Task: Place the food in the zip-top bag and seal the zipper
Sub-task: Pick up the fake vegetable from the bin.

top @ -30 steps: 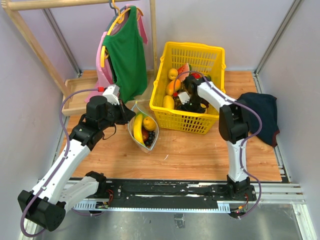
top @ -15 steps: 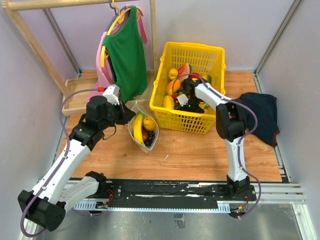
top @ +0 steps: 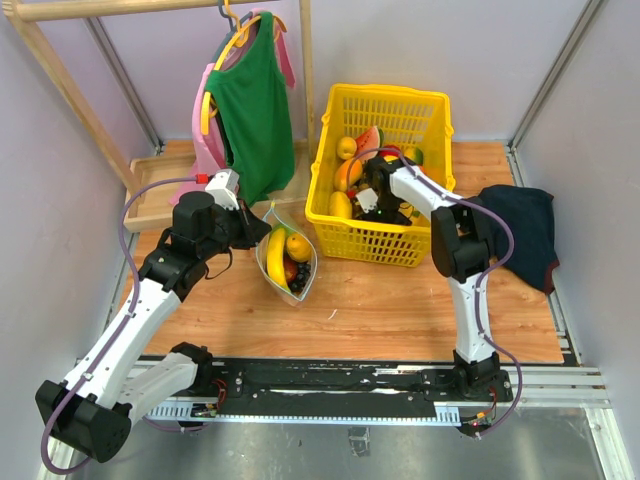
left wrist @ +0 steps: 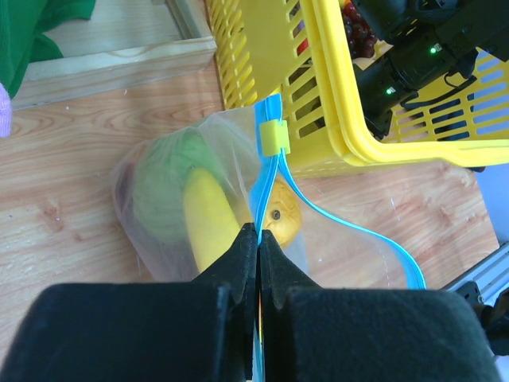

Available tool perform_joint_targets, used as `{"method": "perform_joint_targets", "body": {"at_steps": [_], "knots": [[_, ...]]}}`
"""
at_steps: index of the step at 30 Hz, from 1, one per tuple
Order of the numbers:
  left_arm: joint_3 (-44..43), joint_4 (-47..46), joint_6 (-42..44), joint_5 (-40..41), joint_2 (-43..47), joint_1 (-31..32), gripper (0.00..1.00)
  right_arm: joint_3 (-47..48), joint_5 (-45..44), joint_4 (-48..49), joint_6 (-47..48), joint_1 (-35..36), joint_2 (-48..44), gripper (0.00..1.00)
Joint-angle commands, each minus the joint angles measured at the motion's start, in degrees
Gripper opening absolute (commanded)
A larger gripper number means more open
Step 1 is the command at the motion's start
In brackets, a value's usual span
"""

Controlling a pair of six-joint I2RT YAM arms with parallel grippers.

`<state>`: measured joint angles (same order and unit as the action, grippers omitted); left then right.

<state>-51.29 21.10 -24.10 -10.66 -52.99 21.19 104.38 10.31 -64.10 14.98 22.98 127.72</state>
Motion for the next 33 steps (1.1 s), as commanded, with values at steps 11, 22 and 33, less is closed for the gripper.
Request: {"method": "perform_joint_targets", "body": {"at_steps": [11,22,33], "knots": [[0.3,-2.7,-0.2,-0.7,0.2,0.1,0.00,0.3,-3.2,3.0,-6.1,-1.6,2.1,0.48],[0.3,-2.6,-0.2,-0.8,0.3,0.1,0.01,0.8,-0.8,7.8,-10.7,-1.6,-7.6,0.27],[0.3,-2.7,-0.4,-0.7,0.3,0.1,0.00,-4.4,0.6,18.0,-19.1,-1.4,-20.1,0.26]]}}
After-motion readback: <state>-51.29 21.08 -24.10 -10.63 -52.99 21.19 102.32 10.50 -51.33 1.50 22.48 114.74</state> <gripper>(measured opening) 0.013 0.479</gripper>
